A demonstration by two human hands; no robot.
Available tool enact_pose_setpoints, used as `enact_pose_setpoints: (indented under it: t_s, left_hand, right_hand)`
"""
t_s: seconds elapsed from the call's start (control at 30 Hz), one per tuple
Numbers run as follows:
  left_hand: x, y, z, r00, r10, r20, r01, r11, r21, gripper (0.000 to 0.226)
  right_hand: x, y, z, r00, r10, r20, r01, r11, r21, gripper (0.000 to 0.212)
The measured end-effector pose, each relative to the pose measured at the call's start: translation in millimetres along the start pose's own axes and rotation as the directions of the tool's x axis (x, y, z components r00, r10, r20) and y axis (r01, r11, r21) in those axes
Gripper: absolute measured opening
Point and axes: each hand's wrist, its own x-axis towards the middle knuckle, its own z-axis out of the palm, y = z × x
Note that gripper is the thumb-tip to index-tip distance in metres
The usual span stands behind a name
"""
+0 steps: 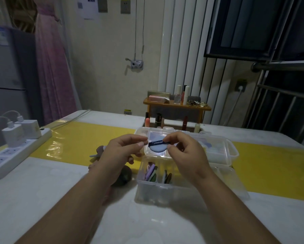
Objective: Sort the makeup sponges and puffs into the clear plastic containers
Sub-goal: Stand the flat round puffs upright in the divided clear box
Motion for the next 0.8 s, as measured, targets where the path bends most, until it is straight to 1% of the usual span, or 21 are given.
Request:
enact_pose_setpoints:
  t_s: [0.07, 0.17, 0.23, 0.33, 0.47, 0.53, 0.63, 0.7, 0.8]
  left_hand:
    - [0.7, 0.0, -1.1, 1.0, -0.006, -0.009, 0.006, 1.0, 0.003, 0.021]
    - [3.1, -2.3, -3.5, 0.999, -0.008, -0.044, 0.008, 1.0, 0.002, 0.019]
    - [5.1, -3.7, -5.3, 0.998, -0.013, -0.069, 0.011, 1.0, -0.027, 0.019]
    - [6.0, -3.9, -6.2, 0.996, -0.011, -0.091, 0.006, 0.999, -0.051, 0.017]
    - [6.1, -4.5, -7.4, 0.994, -0.011, -0.112, 0.005, 0.998, -0.059, 0.015]
    - [6.5, -4.9, -8.5, 0.993, -0.013, -0.12, 0.006, 0.998, -0.063, 0.016]
    - [6.5, -4.7, -9.8, 0.992, -0.014, -0.128, 0.006, 0.998, -0.061, 0.017]
    - [6.6, -4.2, -10.2, 0.99, -0.016, -0.139, 0.008, 0.998, -0.056, 0.017]
    - [6.8, -3.9, -10.3, 0.987, -0.025, -0.159, 0.015, 0.998, -0.061, 0.018]
  right_hand:
    - [0.7, 3.3, -1.0, 0.999, 0.003, -0.036, -0.003, 1.0, -0.001, 0.024]
    - [0.3, 5.2, -1.2, 0.999, 0.013, -0.032, -0.014, 1.0, -0.011, 0.017]
    - [-0.3, 4.4, -1.1, 1.0, 0.022, -0.007, -0.022, 0.999, -0.025, 0.01]
    - [-1.1, 4.7, -1.4, 0.999, 0.027, 0.028, -0.025, 0.997, -0.067, 0.008]
    - [-1.2, 4.4, -2.0, 0.997, 0.027, 0.075, -0.017, 0.991, -0.136, 0.018]
    - [-1.2, 3.9, -1.6, 0.994, 0.035, 0.104, -0.018, 0.986, -0.165, 0.02]
    - [-2.0, 2.1, -0.4, 0.989, 0.053, 0.141, -0.026, 0.982, -0.188, 0.008]
    - [-3.0, 0.5, 0.0, 0.984, 0.068, 0.168, -0.033, 0.979, -0.201, 0.013]
    - [-2.9, 0.0, 0.0, 0.972, 0.095, 0.215, -0.042, 0.971, -0.237, 0.01]
